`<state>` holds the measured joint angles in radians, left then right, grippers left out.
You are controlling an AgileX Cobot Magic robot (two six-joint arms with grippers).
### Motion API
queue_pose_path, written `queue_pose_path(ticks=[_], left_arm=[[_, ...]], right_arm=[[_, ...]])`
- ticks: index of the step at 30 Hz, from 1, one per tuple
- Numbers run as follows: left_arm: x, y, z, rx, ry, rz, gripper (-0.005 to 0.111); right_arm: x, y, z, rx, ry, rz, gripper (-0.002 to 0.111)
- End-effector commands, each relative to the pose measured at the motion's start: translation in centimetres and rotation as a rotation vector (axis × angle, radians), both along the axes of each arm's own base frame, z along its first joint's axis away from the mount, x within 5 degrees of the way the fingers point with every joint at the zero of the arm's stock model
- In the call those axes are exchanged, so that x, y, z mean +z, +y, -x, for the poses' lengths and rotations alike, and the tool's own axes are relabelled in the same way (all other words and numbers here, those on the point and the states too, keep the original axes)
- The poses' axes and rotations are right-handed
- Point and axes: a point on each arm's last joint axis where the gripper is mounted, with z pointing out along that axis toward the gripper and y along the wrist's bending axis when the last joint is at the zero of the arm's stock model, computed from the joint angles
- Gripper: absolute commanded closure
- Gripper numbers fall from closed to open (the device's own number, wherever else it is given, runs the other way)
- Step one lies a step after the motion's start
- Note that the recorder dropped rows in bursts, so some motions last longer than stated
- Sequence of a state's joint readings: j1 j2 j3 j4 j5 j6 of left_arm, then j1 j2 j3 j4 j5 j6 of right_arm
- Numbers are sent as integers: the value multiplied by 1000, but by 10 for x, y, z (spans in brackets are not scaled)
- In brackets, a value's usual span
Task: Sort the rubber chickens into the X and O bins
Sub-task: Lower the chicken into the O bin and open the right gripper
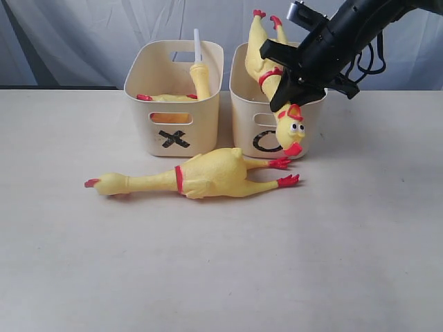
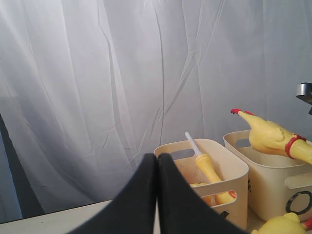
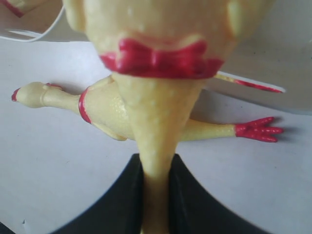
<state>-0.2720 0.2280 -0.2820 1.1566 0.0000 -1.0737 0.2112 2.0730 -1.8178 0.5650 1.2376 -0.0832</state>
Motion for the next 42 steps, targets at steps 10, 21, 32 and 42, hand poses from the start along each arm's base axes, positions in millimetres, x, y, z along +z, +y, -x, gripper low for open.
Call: queue_pose_path(ticks=[10, 21, 32, 42], left_arm=[[-1, 1, 1, 4, 2, 15, 107], [-1, 1, 1, 4, 2, 15, 107], [-1, 1, 1, 4, 2, 15, 107], [0, 0, 1, -1, -1, 13, 107]], right_arm=[[7, 2, -2, -3, -31, -34, 109], [7, 3, -2, -6, -29, -37, 109], [7, 3, -2, -21, -19, -38, 66], [7, 3, -2, -22, -18, -44, 66]])
